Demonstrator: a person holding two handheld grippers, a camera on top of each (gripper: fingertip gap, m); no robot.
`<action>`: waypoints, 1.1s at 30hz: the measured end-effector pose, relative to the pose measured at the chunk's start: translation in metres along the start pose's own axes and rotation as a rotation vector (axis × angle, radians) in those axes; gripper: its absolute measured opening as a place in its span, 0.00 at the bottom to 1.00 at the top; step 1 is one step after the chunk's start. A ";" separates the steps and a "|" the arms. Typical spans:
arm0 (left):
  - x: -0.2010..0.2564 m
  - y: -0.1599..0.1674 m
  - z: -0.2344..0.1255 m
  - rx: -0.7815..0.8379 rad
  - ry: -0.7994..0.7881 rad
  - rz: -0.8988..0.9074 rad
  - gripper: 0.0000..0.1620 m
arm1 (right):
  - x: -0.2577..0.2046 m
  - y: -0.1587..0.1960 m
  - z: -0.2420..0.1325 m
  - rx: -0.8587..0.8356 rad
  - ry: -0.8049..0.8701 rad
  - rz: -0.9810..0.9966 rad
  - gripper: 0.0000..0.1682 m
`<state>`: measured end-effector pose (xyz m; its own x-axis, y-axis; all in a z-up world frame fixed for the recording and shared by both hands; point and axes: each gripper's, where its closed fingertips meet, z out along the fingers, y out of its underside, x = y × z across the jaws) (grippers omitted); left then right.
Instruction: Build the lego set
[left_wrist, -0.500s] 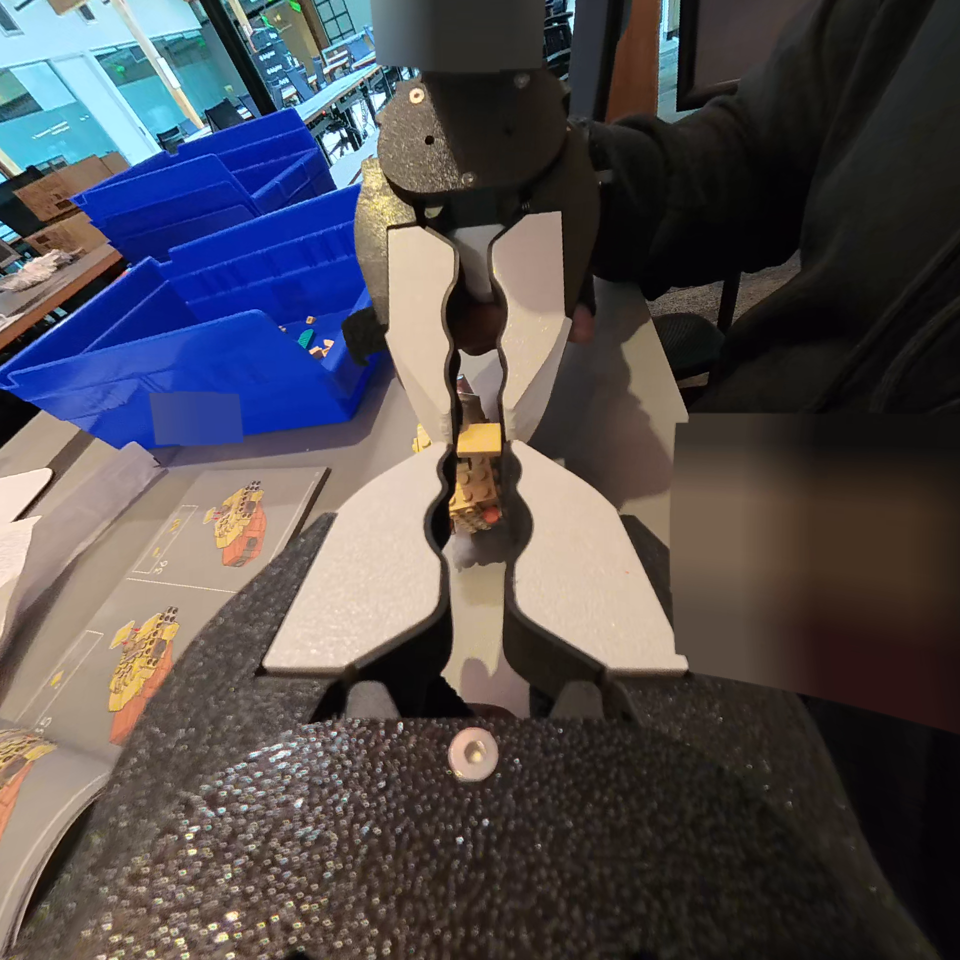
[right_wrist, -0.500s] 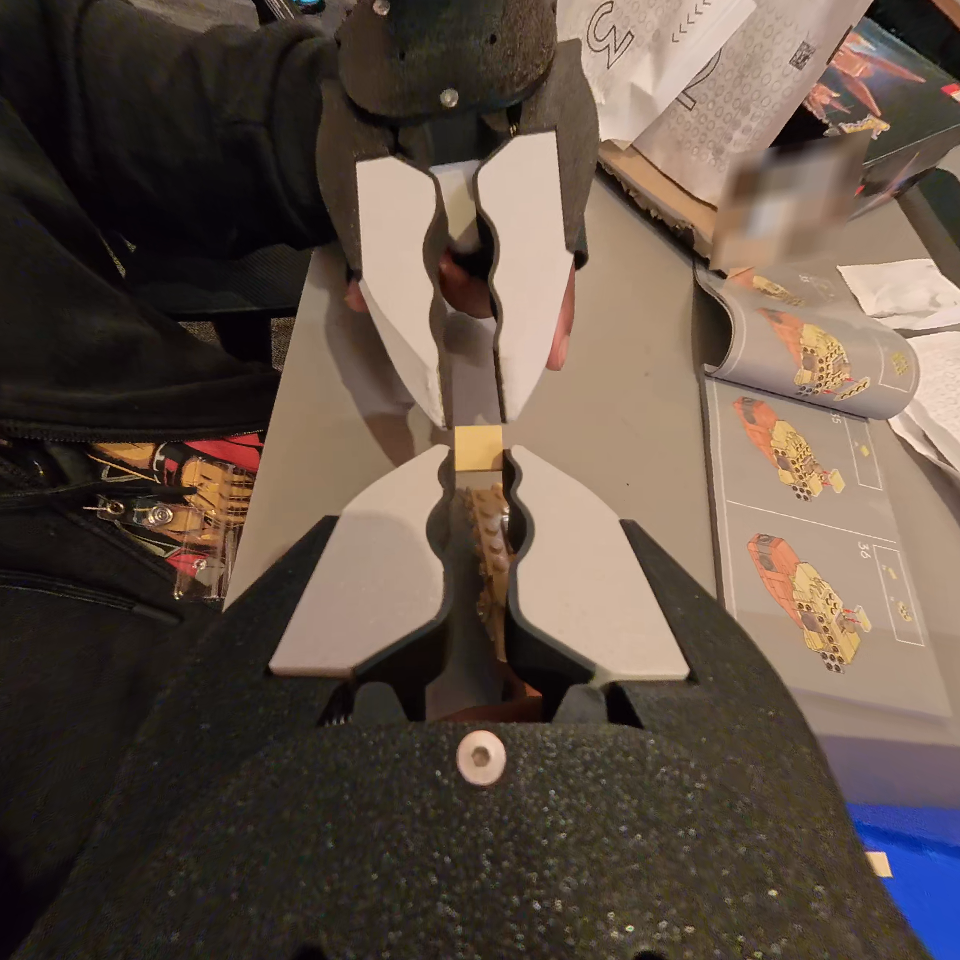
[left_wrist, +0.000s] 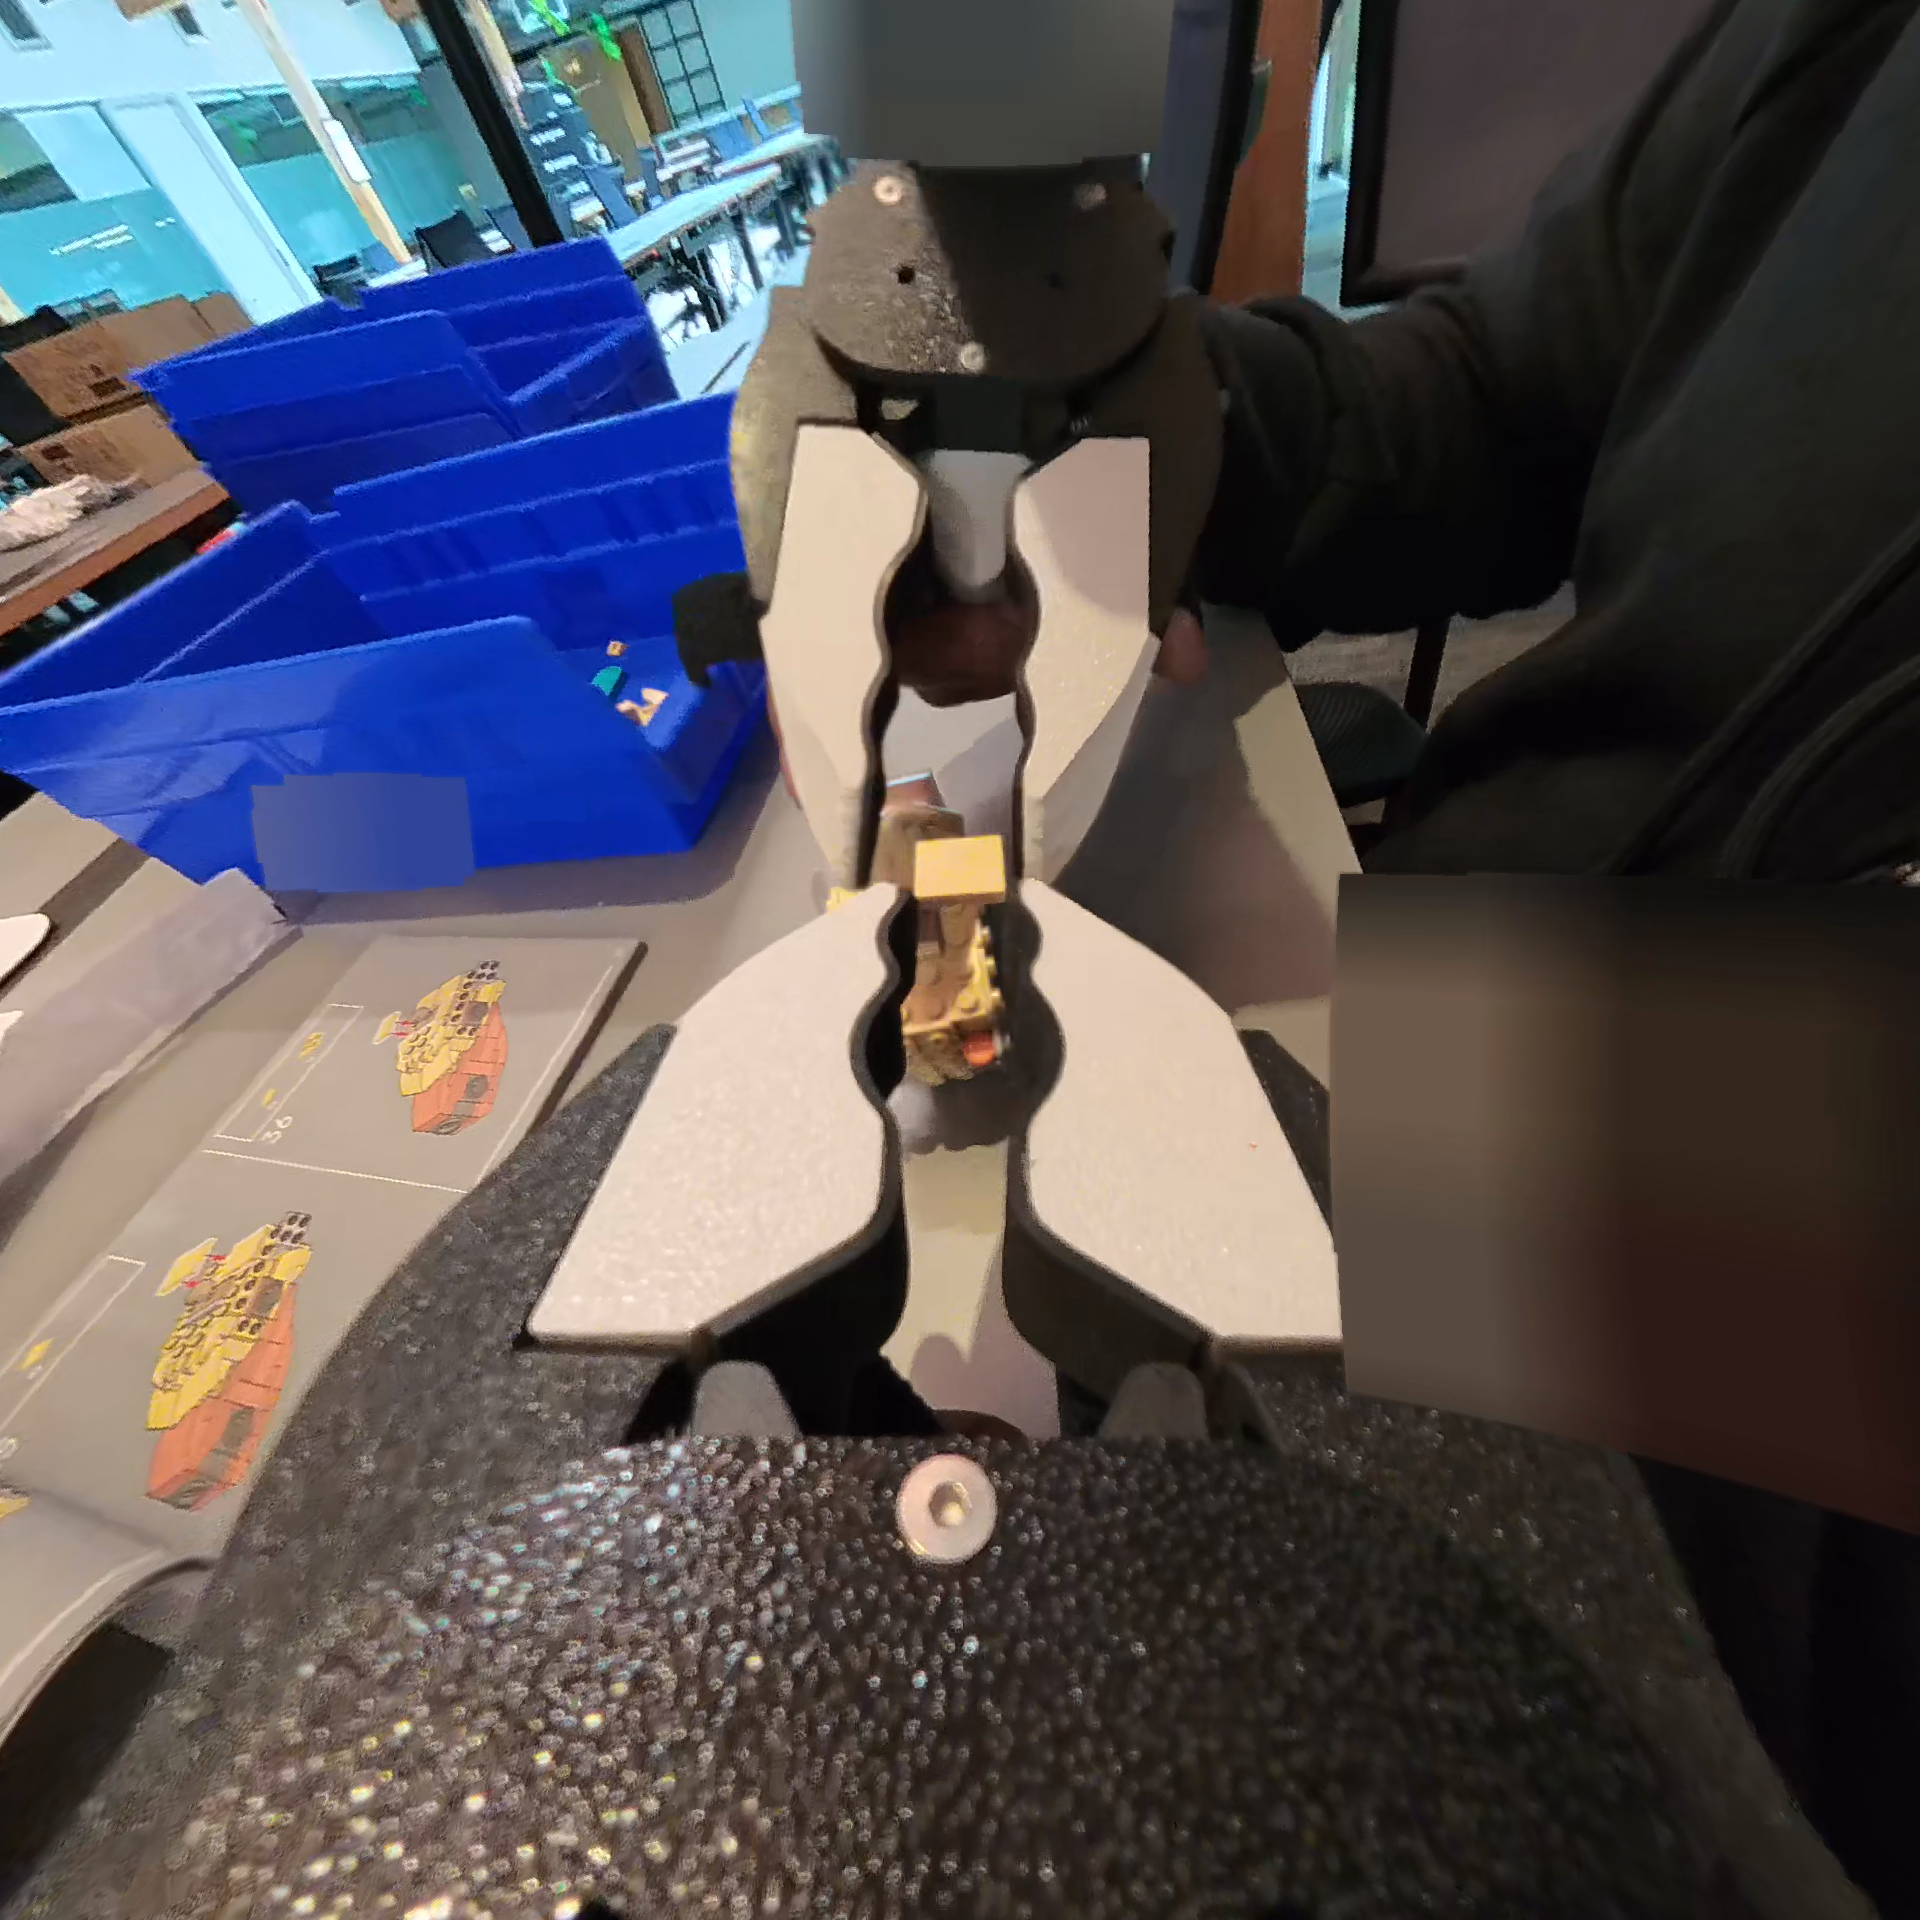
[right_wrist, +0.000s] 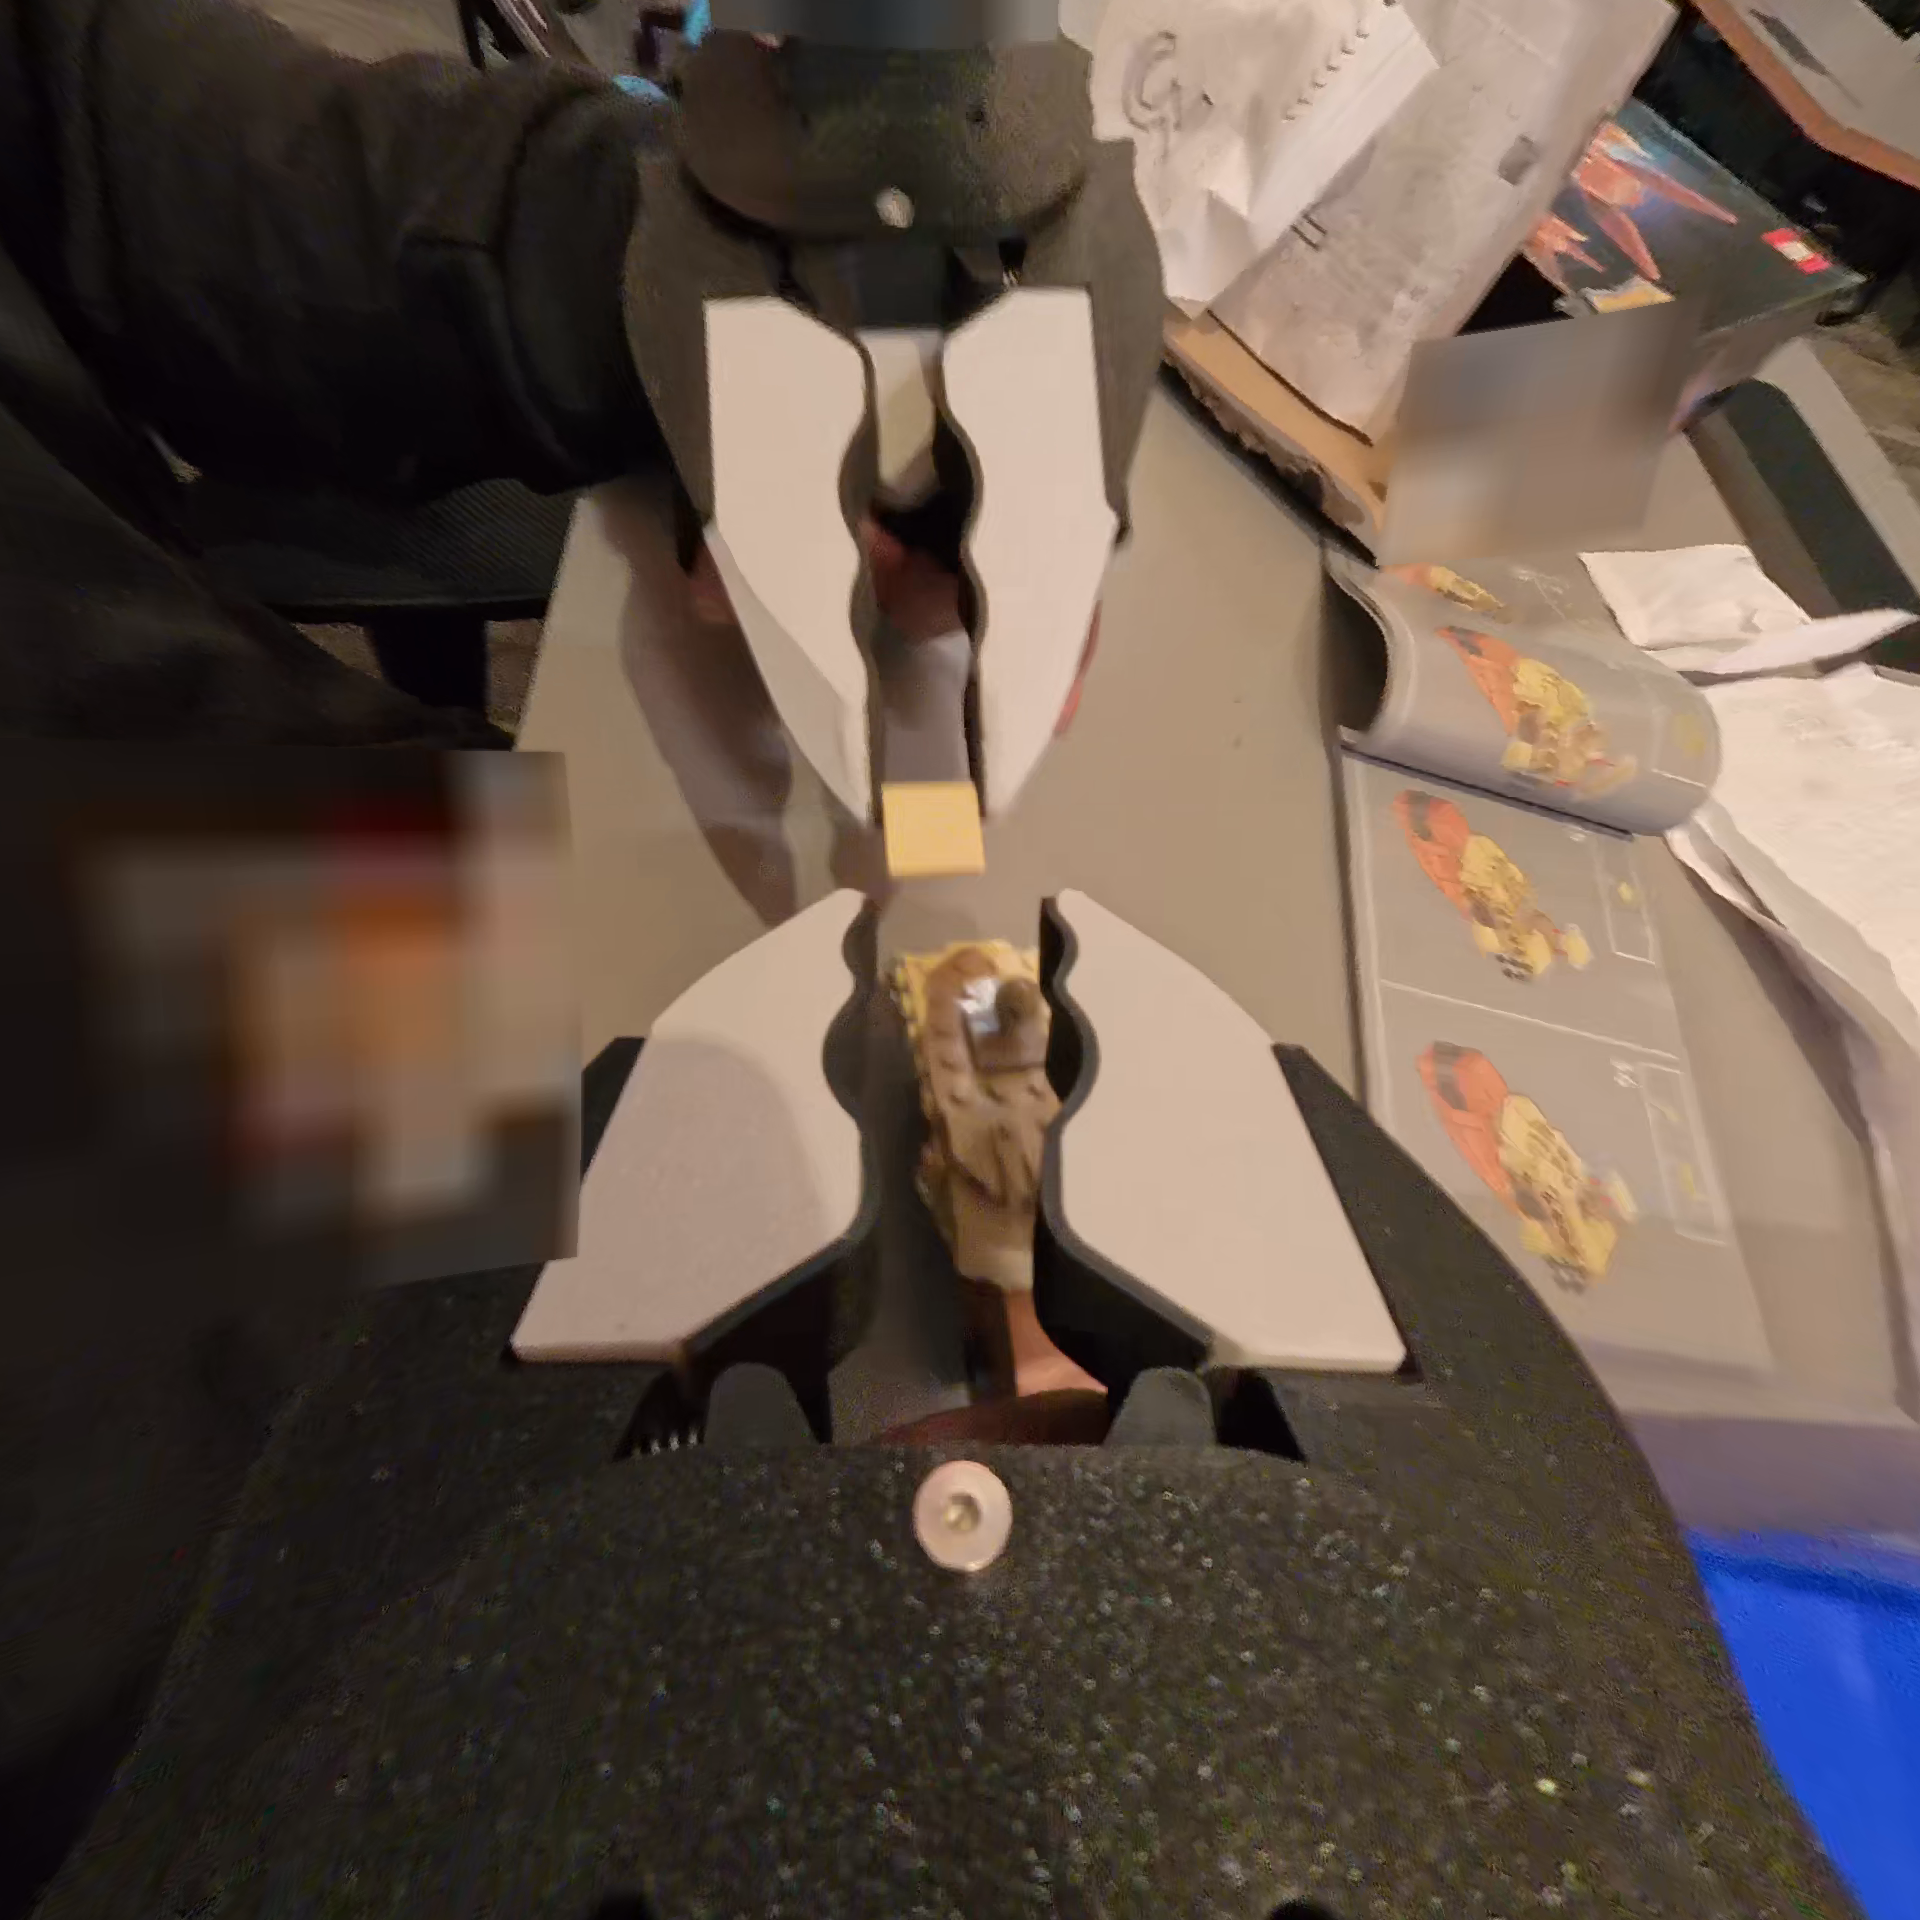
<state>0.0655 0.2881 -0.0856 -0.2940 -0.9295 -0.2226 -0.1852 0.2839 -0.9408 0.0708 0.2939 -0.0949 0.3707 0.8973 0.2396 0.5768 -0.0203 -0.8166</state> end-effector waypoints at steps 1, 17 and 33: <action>-0.003 0.000 -0.002 0.002 -0.013 -0.014 0.09 | 0.006 0.005 -0.005 -0.019 0.030 -0.001 0.19; -0.017 0.020 -0.003 -0.059 -0.070 -0.053 0.09 | 0.011 0.064 0.005 -0.217 -0.008 0.115 0.27; -0.003 -0.003 0.002 -0.157 0.022 -0.163 0.10 | -0.009 0.031 -0.008 0.064 0.069 0.165 0.26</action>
<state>0.0691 0.2894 -0.0822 -0.2682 -0.9612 -0.0639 -0.3749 0.1652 -0.9122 0.0908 0.2815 -0.1178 0.5068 0.8517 0.1333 0.4575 -0.1346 -0.8790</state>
